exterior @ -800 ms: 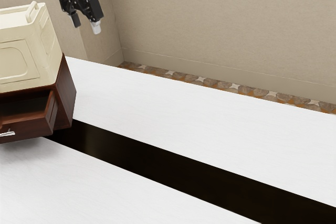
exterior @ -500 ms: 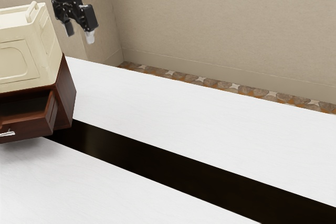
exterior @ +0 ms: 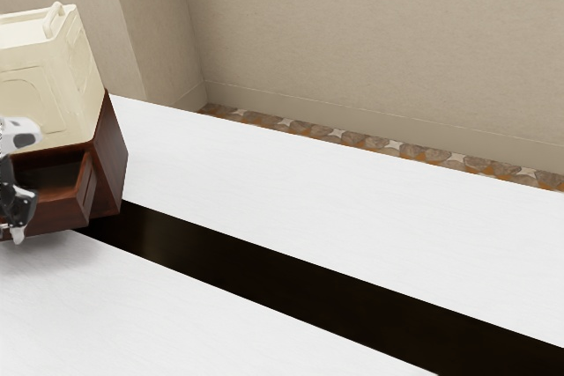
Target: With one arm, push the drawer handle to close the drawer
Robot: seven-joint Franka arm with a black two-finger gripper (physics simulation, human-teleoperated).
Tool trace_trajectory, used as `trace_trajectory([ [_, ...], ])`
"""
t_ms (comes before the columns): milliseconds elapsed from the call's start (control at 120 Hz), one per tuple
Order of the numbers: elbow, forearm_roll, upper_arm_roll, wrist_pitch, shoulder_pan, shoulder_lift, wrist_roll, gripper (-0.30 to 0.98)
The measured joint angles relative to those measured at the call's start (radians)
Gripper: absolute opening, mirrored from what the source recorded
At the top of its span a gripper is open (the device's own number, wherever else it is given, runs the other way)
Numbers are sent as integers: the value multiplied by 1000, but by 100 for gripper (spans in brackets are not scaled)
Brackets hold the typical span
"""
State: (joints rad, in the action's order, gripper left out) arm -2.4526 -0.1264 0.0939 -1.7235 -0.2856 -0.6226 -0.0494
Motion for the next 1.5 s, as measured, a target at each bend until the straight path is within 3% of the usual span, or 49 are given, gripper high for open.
trace_trajectory([
  [133,-116,-84,31,-218,-51,47,-78,5],
  [183,-131,-98,105,-286,-61,77,-104,1],
  [450,-150,-136,163,-532,-65,206,-210,-8],
  [667,-149,-142,215,-608,-66,239,-264,-9],
  [1200,-101,-222,221,-768,-66,314,-303,-10],
  [1500,-17,-257,221,-838,-66,426,-299,-10],
])
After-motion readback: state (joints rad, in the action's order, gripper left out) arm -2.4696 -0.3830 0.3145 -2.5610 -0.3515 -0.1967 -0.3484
